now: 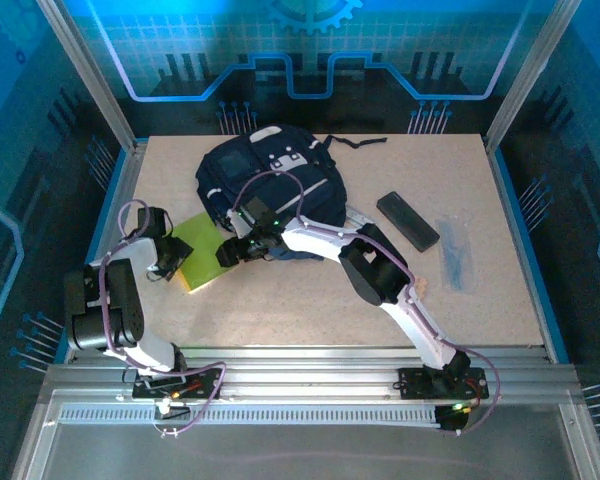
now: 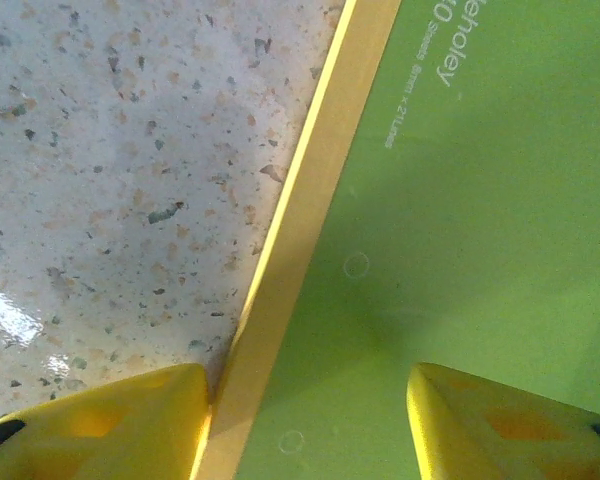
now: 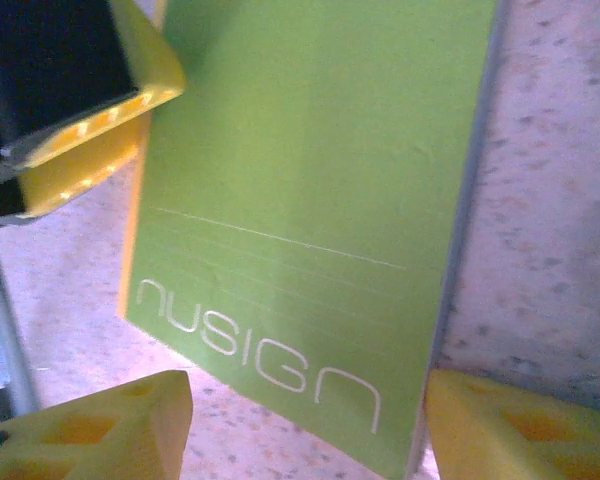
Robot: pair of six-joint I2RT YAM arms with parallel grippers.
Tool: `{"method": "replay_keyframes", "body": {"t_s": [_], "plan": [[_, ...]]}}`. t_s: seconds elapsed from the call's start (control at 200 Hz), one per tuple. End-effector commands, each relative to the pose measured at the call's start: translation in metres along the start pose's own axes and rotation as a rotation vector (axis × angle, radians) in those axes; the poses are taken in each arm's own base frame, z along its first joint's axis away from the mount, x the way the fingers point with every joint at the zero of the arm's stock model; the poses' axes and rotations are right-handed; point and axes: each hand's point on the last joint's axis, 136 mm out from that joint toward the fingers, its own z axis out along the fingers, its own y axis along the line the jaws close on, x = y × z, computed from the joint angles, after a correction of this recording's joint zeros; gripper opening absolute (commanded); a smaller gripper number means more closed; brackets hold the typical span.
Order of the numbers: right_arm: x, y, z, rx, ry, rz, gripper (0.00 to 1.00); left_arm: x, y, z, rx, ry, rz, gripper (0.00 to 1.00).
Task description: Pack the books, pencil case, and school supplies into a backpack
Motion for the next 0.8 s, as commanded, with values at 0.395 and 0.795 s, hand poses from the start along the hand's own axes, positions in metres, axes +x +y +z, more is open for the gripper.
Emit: {"method": "replay_keyframes", "body": {"t_s": [0.395,0.795], "plan": [[-0.027,0.044,-0.003,-0.209,-0.066,0.096,0.59,0.031,-0.002,0.016,0.035,0.073,-0.006,0.57],[-0.029,0.034,-0.016,-0.080,-0.055,0.139,0.44,0.027,-0.004,0.006,0.041,0.050,0.012,0.58]]}}
